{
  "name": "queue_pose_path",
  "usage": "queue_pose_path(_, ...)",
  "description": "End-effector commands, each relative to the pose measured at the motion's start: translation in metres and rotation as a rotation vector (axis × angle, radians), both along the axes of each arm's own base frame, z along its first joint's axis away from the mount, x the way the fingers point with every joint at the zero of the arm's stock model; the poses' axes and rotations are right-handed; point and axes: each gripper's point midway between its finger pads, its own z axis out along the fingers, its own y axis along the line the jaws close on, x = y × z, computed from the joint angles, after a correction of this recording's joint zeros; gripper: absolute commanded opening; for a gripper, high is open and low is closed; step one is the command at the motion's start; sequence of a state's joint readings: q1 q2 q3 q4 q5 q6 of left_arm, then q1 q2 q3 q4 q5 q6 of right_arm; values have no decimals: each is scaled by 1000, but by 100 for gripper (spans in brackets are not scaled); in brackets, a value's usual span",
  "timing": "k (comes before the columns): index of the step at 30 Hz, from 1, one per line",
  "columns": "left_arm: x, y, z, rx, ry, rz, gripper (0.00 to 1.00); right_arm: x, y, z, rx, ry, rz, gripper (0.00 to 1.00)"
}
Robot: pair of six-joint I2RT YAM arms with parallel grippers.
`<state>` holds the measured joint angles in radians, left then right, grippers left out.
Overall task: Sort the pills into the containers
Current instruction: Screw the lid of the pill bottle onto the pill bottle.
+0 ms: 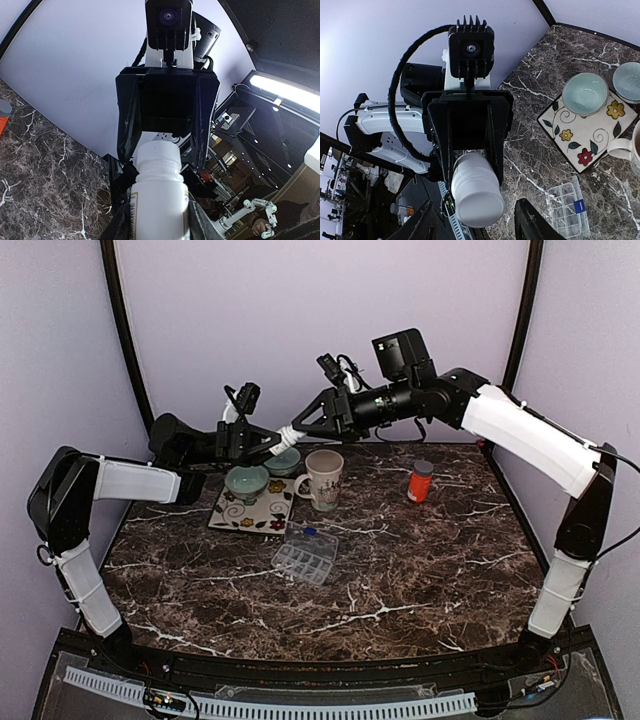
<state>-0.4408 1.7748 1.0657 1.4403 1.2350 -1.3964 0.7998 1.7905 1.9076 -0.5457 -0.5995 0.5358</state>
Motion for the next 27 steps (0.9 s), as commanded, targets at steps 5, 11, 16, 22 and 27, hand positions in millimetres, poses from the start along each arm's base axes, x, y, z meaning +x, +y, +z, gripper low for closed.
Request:
queue_pose_path(5,-4,3,16,-26,-73,-16,19,-3,7,12,28,-24,25,51)
queue_pose_path(11,-4,3,15,-24,-74,-19,18,-3,10,12,29,-22,34,48)
queue_pose_path(16,-4,1,15,-23,-73,-24,18,-3,12,12,26,-24,40,43)
queue_pose_path(22,-3,1,15,-22,-73,-26,18,-3,14,11,18,-23,45,35)
queue_pose_path(27,-2,0,14,-20,-74,-29,18,-3,14,11,14,-26,43,27)
